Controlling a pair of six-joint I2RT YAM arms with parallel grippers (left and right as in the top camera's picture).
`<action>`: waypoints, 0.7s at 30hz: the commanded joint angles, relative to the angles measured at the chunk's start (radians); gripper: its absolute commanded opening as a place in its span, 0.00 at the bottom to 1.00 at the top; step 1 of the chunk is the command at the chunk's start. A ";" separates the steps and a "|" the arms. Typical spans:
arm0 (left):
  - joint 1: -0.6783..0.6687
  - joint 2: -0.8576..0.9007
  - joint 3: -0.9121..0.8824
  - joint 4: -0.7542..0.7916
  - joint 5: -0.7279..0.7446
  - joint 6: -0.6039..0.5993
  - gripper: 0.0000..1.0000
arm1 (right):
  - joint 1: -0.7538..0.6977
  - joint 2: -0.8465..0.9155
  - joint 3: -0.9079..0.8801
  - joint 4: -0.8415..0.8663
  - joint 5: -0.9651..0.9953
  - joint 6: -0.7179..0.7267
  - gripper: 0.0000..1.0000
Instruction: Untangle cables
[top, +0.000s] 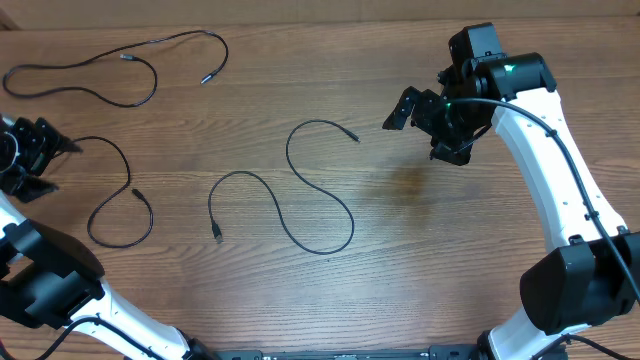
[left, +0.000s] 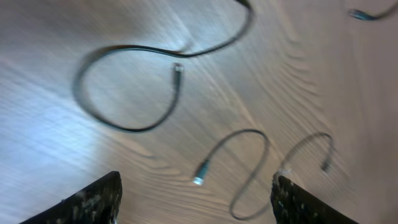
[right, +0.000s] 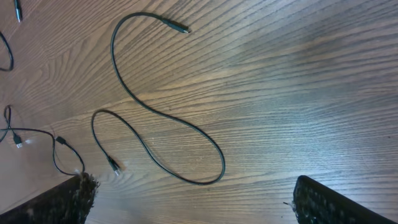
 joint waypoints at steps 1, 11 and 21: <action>-0.006 -0.018 -0.038 0.006 -0.302 -0.127 0.76 | -0.001 -0.011 0.016 0.002 0.002 -0.005 1.00; -0.006 -0.018 -0.233 0.130 -0.513 -0.246 0.77 | -0.001 -0.011 0.016 0.002 0.002 -0.005 1.00; -0.006 -0.017 -0.573 0.479 -0.309 0.039 0.71 | -0.001 -0.011 0.016 0.003 0.002 -0.005 1.00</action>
